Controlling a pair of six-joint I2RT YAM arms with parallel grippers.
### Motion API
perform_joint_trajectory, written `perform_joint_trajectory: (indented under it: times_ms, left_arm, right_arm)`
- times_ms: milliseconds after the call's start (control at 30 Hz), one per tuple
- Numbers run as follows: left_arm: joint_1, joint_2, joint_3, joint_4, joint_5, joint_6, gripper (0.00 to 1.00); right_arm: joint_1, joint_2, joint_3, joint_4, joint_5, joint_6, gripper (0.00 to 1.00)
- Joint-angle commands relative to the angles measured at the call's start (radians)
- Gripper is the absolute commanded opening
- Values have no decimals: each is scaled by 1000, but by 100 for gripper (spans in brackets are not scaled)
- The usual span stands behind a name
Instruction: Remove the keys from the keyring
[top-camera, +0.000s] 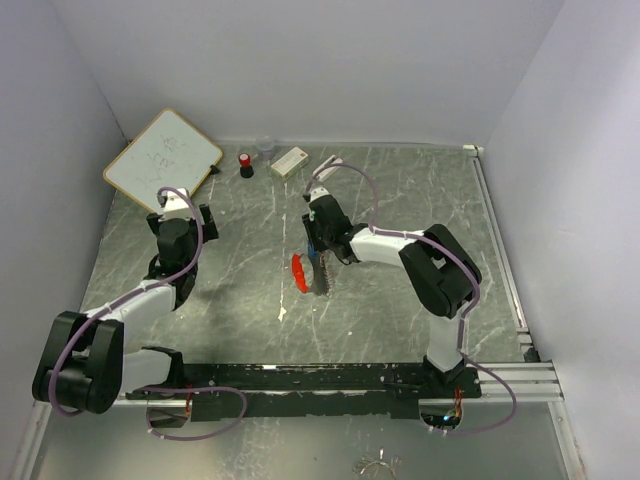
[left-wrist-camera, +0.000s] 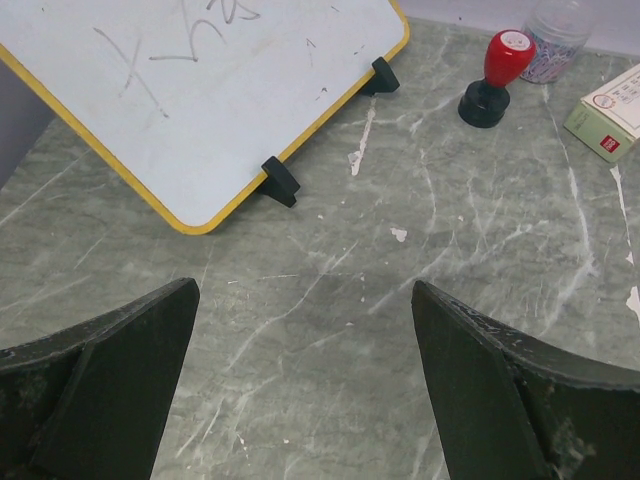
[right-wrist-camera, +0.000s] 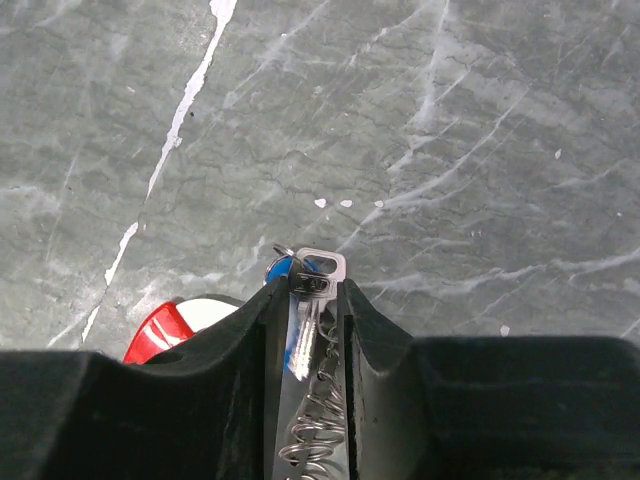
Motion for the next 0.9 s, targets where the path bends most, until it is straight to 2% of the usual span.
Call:
perform_joint_trajectory:
  times_ms: [0,367,533,667,867]
  left_arm:
    - [-5,12,40,8,16,-9,100]
    - [-5,26,48,6,33,-6,99]
    - [-5,24,50,-2,28,-7,100]
    - [-5,23,51,-1,31,-7,100]
    - [-5,27,56,-8,40,-7,100]
  right_arm:
    - [6,22,27,24,-20,-6,26]
    - [5,81,60,23,-29,-13,26]
    - [6,98,91,-10,-44,-15,0]
    - [7,85,88,-29,-42,-14,0]
    - [7,-44,51,-19,-26,-19,0]
